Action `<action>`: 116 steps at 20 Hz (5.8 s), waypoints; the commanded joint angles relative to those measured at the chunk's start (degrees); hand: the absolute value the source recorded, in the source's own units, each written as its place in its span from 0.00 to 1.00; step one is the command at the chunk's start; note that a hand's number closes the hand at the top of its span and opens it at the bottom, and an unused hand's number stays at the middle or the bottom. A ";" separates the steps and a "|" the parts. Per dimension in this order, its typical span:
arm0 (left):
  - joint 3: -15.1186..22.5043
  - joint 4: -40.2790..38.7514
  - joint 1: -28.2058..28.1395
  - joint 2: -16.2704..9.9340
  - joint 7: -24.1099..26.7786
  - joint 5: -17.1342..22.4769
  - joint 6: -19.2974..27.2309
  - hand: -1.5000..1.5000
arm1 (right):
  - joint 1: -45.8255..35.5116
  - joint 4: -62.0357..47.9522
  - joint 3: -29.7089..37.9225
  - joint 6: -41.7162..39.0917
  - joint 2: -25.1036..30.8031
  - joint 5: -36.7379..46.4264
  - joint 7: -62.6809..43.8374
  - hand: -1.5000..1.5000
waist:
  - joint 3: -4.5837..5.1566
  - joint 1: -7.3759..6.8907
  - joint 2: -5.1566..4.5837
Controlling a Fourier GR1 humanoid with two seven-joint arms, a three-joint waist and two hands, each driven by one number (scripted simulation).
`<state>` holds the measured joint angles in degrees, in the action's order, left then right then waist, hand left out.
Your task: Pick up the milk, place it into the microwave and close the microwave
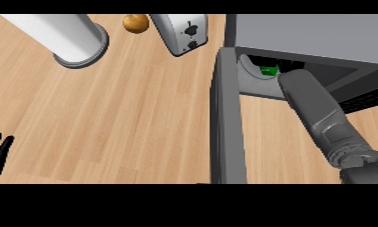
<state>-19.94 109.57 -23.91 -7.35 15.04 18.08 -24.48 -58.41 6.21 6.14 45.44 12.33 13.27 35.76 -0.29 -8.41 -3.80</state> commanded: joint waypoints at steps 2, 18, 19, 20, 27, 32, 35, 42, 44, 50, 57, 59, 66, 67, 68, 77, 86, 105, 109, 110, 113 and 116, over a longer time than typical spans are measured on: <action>-0.10 -0.39 1.10 0.11 0.45 -0.75 0.57 0.00 | -0.34 -0.05 0.13 3.96 -1.37 0.38 1.29 0.00 | -0.05 -0.29 0.03; 0.22 -3.95 2.57 -0.01 2.59 -2.00 -0.74 0.00 | -2.75 -1.62 -0.03 -0.47 -2.54 1.35 0.52 0.00 | 0.06 0.69 0.63; 0.57 -4.13 2.80 0.62 2.80 -2.85 -0.03 0.00 | -3.40 -2.15 -0.23 2.19 -4.65 1.64 -0.58 0.00 | 0.09 0.75 0.76; -0.74 -4.15 1.52 -0.39 3.04 -1.41 -1.35 0.00 | -1.17 -1.05 0.31 -0.03 -3.23 1.07 2.29 0.00 | 0.04 1.12 0.92; -0.46 -2.29 1.26 0.20 2.14 -2.60 -0.17 0.00 | 1.35 0.49 2.40 -1.87 -3.98 -0.78 5.79 0.00 | 0.01 2.87 1.52; 2.21 0.38 0.46 3.25 0.45 -4.11 1.67 0.00 | 1.09 0.10 3.05 -6.61 -3.34 -1.27 6.44 0.00 | 0.02 3.47 1.79; -0.39 -2.00 -1.73 1.96 4.09 -3.85 -0.65 0.00 | 2.75 1.44 4.19 -12.50 -2.62 -2.59 9.78 0.00 | 0.11 4.27 2.27; 1.64 1.52 -4.14 3.56 3.73 -5.24 -1.37 0.00 | 7.85 2.33 7.20 -21.03 -4.47 -5.95 16.40 0.00 | 0.11 5.22 2.63; 3.37 3.53 -6.38 5.54 3.59 -7.34 -0.82 0.00 | 9.58 2.68 7.70 -20.29 -7.58 -6.68 17.25 0.00 | 0.15 5.93 3.04; 6.86 2.39 -9.36 5.62 5.35 -6.21 -7.38 0.00 | 13.69 5.18 7.88 -30.42 -9.03 -8.37 19.84 0.00 | 0.27 7.69 3.84; 10.62 5.59 -9.18 5.64 2.03 -6.84 -9.14 0.00 | 19.92 9.49 5.26 -42.56 -11.37 -8.68 21.23 0.00 | 0.32 9.10 4.25; 11.08 6.50 -8.37 5.30 0.59 -6.92 -9.33 0.00 | 22.20 12.69 5.29 -43.15 -11.41 -9.71 22.02 0.00 | 0.31 8.81 4.13; 19.49 5.31 -3.15 7.29 -1.41 -15.51 -6.16 0.00 | 37.61 25.91 0.01 -44.57 -12.28 -9.72 22.11 0.00 | 0.40 10.30 4.50; 19.71 6.26 -5.43 7.31 0.30 -17.09 -7.93 1.00 | 39.13 29.28 0.00 -47.60 -10.85 -10.30 19.87 0.00 | 0.41 10.13 4.56; 20.22 6.35 -3.84 7.31 -1.33 -17.00 -7.50 1.00 | 41.27 30.89 -0.01 -47.43 -12.28 -12.22 21.51 0.00 | 0.37 9.71 4.33; 26.48 0.10 7.94 7.20 -6.03 -24.60 -1.64 1.00 | 58.66 58.05 -0.26 -58.95 -4.65 -19.38 9.55 1.00 | 0.39 10.20 4.17; 38.13 -15.47 27.00 7.35 -7.02 -30.36 11.83 1.00 | 68.16 75.37 2.92 -58.85 -3.41 -25.91 1.53 0.00 | 0.34 9.57 3.83; 71.08 -51.03 56.32 7.33 -10.00 -12.50 39.59 1.00 | 64.78 89.22 5.55 -65.98 4.54 -34.49 -9.34 0.00 | 0.41 13.25 2.95; 71.97 -52.72 62.37 7.33 -11.50 -4.83 42.15 0.00 | 65.28 93.66 4.48 -68.10 5.53 -36.62 -11.40 0.00 | 0.47 15.76 2.73; 71.60 -51.67 62.32 7.33 -9.34 -3.68 43.76 0.00 | 65.12 93.89 4.85 -70.16 6.48 -38.81 -11.68 0.00 | 0.49 16.51 2.62; 70.18 -51.68 65.73 7.33 -6.77 0.43 44.34 1.00 | 63.26 95.17 2.81 -69.88 5.95 -38.08 -12.38 0.00 | 0.57 18.47 2.04; 68.28 -51.86 68.21 7.34 -3.47 4.02 45.40 1.00 | 61.78 96.12 2.06 -70.53 6.57 -38.84 -13.55 0.00 | 0.65 20.26 1.45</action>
<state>49.85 58.14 40.64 -0.24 8.17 17.30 19.49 4.51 100.76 8.91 -23.79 18.08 -24.13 23.53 0.27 9.71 -1.84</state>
